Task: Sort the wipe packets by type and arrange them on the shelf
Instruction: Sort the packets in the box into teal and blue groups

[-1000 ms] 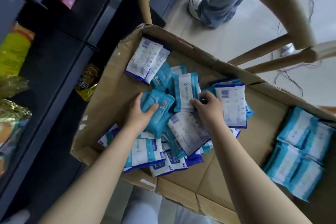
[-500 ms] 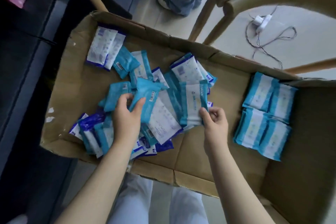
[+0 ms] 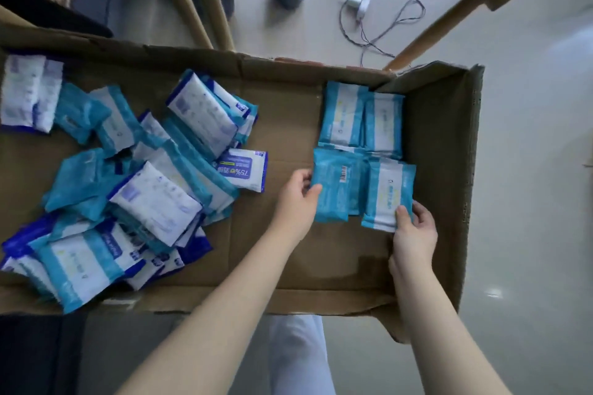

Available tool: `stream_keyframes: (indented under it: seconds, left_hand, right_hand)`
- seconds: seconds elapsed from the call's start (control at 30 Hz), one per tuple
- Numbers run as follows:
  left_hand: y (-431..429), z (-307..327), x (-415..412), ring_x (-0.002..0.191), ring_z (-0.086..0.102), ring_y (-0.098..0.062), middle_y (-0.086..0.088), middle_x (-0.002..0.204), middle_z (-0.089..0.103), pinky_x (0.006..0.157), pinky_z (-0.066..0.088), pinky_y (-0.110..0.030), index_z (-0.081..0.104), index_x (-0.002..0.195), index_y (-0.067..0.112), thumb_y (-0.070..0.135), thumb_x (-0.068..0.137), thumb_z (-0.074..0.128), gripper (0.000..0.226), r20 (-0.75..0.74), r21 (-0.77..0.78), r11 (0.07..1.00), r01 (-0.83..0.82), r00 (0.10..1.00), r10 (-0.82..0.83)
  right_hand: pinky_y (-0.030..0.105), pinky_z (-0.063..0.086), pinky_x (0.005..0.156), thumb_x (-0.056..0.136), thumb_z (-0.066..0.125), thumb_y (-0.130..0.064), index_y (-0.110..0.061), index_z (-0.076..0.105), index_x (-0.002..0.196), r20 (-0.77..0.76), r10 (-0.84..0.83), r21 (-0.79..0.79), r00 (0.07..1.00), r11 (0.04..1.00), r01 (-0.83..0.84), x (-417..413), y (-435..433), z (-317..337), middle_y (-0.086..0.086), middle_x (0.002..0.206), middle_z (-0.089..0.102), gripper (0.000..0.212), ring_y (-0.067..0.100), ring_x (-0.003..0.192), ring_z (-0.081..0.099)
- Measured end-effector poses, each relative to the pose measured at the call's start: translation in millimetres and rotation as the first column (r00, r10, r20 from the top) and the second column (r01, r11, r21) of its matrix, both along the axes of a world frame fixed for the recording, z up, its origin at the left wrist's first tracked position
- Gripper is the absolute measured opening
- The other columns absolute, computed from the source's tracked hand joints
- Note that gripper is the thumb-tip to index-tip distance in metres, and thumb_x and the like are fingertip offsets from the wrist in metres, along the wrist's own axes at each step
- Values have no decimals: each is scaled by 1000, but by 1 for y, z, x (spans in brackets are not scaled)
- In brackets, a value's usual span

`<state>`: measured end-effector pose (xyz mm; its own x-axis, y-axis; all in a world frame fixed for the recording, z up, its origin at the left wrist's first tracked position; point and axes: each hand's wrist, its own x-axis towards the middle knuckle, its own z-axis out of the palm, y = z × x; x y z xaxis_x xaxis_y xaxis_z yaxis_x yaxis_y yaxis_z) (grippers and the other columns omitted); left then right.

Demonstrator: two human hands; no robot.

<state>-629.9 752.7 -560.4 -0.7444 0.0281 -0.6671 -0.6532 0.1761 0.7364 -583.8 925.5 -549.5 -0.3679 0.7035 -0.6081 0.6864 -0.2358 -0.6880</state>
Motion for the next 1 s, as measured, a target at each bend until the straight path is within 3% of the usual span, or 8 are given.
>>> stream_keyframes:
  seconds: [0.13, 0.27, 0.37, 0.47, 0.6, 0.87, 0.93, 1.0]
  left_hand:
    - [34, -19, -3, 97, 54, -12, -6, 117, 55, 83, 40, -15, 60, 123, 11, 12, 96, 60, 27, -40, -199, 979, 43, 998, -52]
    - [26, -12, -2, 97, 59, -10, -2, 112, 62, 77, 45, -14, 55, 131, 13, 17, 97, 59, 34, 8, -131, 990, -43, 999, 45]
    - [-9, 8, 0, 93, 59, -2, -1, 112, 63, 78, 44, -6, 58, 124, 11, 14, 96, 59, 27, -91, -149, 985, -87, 993, 74]
    - [-69, 35, 0, 95, 58, 5, 6, 111, 64, 83, 44, -5, 60, 116, 16, 16, 97, 58, 19, -210, -218, 967, -127, 974, 81]
    - [-166, 51, -8, 104, 59, -4, 6, 114, 62, 94, 46, -20, 59, 119, 20, 22, 98, 58, 21, -263, -318, 928, -193, 958, 109]
    - [-329, -1, -36, 124, 52, -16, -2, 136, 53, 108, 42, -38, 51, 133, 18, 36, 94, 63, 44, -100, -437, 831, -344, 937, 336]
    - [-347, -15, -50, 124, 51, -16, -1, 138, 50, 108, 41, -36, 48, 137, 15, 38, 92, 65, 53, -49, -391, 834, -389, 914, 404]
    - [-358, -25, -67, 117, 51, -13, 2, 132, 51, 101, 42, -31, 48, 137, 12, 41, 92, 65, 56, 26, -330, 838, -436, 883, 469]
  right_hand:
    - [27, 51, 87, 97, 61, -15, -16, 59, 127, 90, 92, 244, 992, 963, -111, -2, 16, -17, 7, 126, 64, 30, 14, 101, 62]
    - [31, 45, 103, 96, 64, -27, -16, 50, 143, 109, 146, 329, 983, 928, -174, 5, 4, -10, 4, 138, 59, 50, 18, 124, 56]
    - [39, 44, 108, 94, 65, -33, -19, 49, 143, 94, 192, 380, 977, 900, -213, 8, -14, -2, 2, 137, 58, 53, 20, 128, 52]
    - [45, 44, 109, 94, 64, -34, -23, 53, 139, 67, 270, 340, 960, 899, -277, 0, -45, 5, -3, 137, 57, 47, 16, 129, 52]
    - [35, 40, 110, 95, 64, -28, -18, 60, 132, 15, 457, 249, 889, 860, -446, -27, -110, 12, -5, 132, 60, 38, 13, 126, 53]
    - [10, 47, 84, 96, 64, -32, -19, 66, 117, -89, 703, 85, 706, 712, -697, -84, -262, 13, -10, 113, 68, 25, 3, 102, 62]
    - [18, 48, 91, 95, 62, -40, -22, 65, 122, -13, 742, 88, 670, 668, -739, -92, -286, 3, -13, 118, 66, 32, 4, 107, 60]
    - [32, 51, 96, 94, 62, -45, -23, 65, 122, 70, 694, 54, 716, 715, -698, -97, -300, -8, -12, 119, 67, 36, 8, 110, 61]
